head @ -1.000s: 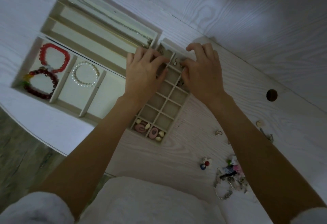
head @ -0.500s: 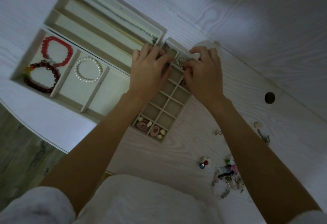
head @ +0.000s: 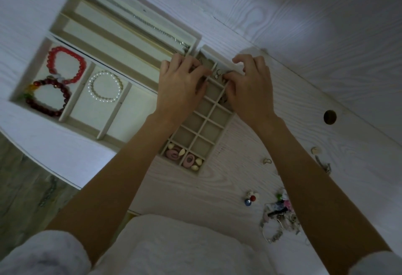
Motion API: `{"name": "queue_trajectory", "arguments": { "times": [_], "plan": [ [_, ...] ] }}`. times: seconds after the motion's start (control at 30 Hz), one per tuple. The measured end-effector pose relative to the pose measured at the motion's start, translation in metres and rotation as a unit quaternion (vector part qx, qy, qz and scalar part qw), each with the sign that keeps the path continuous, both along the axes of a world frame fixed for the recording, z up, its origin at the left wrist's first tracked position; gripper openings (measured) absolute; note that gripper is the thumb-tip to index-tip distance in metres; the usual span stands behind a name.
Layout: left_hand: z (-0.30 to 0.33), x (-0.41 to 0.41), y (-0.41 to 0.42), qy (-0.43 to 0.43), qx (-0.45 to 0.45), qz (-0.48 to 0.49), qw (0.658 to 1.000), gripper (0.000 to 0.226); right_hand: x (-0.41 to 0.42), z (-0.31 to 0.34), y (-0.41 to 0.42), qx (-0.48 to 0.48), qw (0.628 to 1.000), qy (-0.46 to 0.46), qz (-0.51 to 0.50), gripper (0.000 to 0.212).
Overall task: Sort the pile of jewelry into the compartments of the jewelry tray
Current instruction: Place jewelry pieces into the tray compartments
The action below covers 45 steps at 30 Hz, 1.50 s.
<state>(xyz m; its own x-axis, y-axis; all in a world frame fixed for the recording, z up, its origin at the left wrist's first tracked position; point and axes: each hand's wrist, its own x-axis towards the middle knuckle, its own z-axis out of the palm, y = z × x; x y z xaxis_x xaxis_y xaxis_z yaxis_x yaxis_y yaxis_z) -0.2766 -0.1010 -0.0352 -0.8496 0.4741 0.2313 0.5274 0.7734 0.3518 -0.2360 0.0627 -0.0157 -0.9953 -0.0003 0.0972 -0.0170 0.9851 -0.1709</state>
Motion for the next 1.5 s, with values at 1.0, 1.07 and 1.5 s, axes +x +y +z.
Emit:
{"name": "queue_trajectory", "arguments": {
  "times": [1.0, 1.07, 1.5],
  "plan": [
    [-0.0022, -0.0006, -0.0010, 0.009, 0.012, -0.002, 1.000, 0.019, 0.0014, -0.0020, -0.0039, -0.071, 0.997, -0.016, -0.026, 0.020],
    [-0.0019, -0.0005, -0.0010, 0.010, 0.012, -0.002, 1.000, 0.019, 0.0028, -0.0021, -0.0044, -0.080, 0.996, -0.021, -0.019, 0.018],
    [-0.0024, -0.0009, -0.0016, -0.001, 0.006, -0.004, 1.000, 0.021, 0.0002, 0.0028, 0.0012, -0.017, 1.000, -0.019, 0.014, 0.019]
  ]
}}
